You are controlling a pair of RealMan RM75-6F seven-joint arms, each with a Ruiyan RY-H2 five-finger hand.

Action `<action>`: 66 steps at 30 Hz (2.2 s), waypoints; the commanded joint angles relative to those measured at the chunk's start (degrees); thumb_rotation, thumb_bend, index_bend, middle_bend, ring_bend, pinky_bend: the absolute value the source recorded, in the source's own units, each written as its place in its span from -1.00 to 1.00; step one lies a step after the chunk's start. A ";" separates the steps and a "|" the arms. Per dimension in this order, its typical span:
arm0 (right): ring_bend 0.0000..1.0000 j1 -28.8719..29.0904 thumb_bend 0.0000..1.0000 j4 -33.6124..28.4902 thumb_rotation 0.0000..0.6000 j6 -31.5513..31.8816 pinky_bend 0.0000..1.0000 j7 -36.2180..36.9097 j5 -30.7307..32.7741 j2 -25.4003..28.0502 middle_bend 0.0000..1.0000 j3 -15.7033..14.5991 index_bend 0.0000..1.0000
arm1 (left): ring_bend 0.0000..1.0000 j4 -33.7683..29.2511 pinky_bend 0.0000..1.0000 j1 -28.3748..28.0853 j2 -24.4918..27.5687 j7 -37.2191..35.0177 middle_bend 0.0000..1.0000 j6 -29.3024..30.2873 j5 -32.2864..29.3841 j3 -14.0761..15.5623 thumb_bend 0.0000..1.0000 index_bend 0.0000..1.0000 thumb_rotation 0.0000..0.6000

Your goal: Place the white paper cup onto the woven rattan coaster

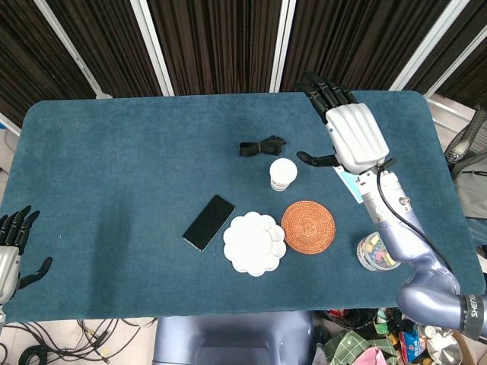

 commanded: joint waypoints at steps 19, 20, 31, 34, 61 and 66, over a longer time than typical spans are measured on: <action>-0.87 0.62 -0.80 -0.23 1.00 3.03 -0.77 -1.44 1.51 -1.96 -0.99 -0.87 -0.82 | -1.00 -0.27 -1.00 -0.13 0.07 -0.26 -0.99 -0.35 -0.47 -0.17 -0.41 -1.00 1.00; -0.87 0.61 -0.80 -0.35 1.00 3.19 -0.77 -1.70 1.66 -1.94 -1.00 -0.96 -0.82 | -1.00 -0.28 -1.00 -0.11 0.07 -0.27 -0.99 -0.11 -0.15 -0.15 -0.41 -1.00 1.00; -0.87 0.60 -0.80 -0.03 1.00 3.52 -0.77 -1.54 3.68 -2.99 -1.00 -1.52 -0.87 | -1.00 -0.14 -1.00 0.30 0.11 -0.72 -0.99 0.64 0.46 0.16 -0.41 -1.00 1.00; -0.87 0.50 -0.80 0.24 1.00 3.81 -0.77 -1.09 3.79 -3.81 -1.00 -1.82 -0.87 | -1.00 0.00 -1.00 0.21 0.06 -0.85 -0.99 0.73 0.89 0.21 -0.41 -1.00 1.00; -0.89 -11.76 -0.82 18.30 1.00 5.10 -0.77 15.99 3.18 -25.82 -0.92 -15.19 -0.99 | -1.00 0.53 -1.00 0.24 0.06 0.25 -0.99 0.42 0.56 0.28 -0.40 -1.00 1.00; -0.89 -12.22 -0.82 26.20 1.00 4.62 -0.77 20.18 0.92 -32.76 -0.92 -15.32 -0.98 | -1.00 0.61 -1.00 0.23 0.14 0.19 -1.00 0.49 0.41 0.12 -0.40 -1.00 1.00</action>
